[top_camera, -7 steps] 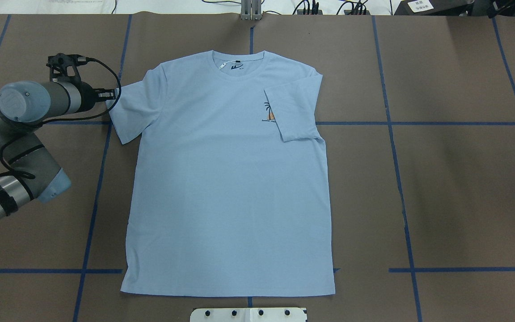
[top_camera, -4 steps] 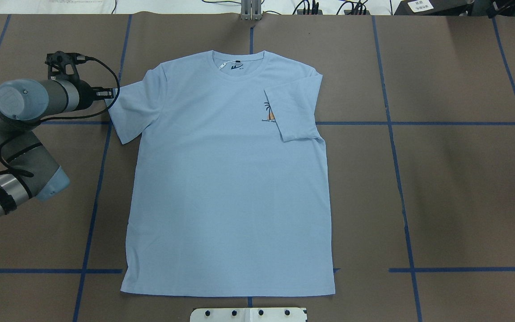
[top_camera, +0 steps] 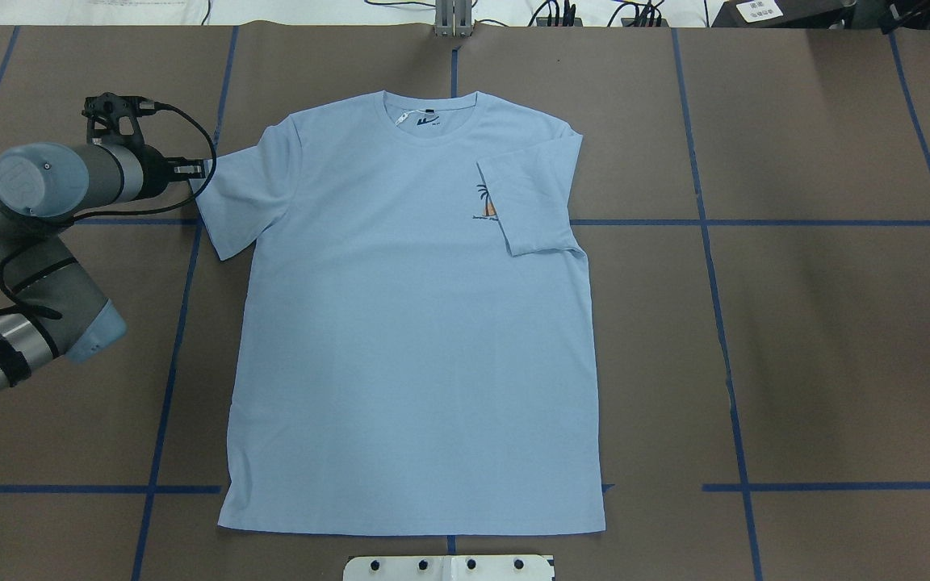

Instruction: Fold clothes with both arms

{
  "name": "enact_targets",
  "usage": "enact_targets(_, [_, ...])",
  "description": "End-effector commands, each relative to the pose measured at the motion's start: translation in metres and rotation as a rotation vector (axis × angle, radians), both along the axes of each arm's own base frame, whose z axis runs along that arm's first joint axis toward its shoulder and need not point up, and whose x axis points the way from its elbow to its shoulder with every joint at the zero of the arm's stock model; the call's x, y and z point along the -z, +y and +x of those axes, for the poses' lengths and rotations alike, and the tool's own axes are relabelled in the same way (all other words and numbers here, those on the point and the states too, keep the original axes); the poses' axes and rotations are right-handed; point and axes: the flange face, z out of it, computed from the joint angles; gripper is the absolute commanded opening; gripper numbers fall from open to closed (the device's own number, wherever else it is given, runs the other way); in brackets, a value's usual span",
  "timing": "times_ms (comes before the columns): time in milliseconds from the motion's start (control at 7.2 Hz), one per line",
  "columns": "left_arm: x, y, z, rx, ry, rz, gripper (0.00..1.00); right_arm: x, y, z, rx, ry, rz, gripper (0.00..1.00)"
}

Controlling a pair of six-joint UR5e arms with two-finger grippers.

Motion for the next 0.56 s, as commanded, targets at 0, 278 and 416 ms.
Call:
enact_targets(0, [-0.0008, -0.0001, 0.0001, 0.003, 0.001, -0.003, 0.48, -0.0013, 0.0003, -0.0004, 0.0, 0.002, -0.002, 1.0])
enact_targets(278, [-0.0027, 0.0013, 0.0015, 0.0, -0.003, -0.003, 0.48, -0.0021, 0.0006, 0.0007, -0.001, 0.002, -0.002, 1.0])
enact_targets(416, [-0.0029, 0.0019, 0.0026, -0.003, -0.003, -0.005, 0.47, -0.0021, 0.0006, -0.0003, 0.0, 0.002, -0.003, 1.0])
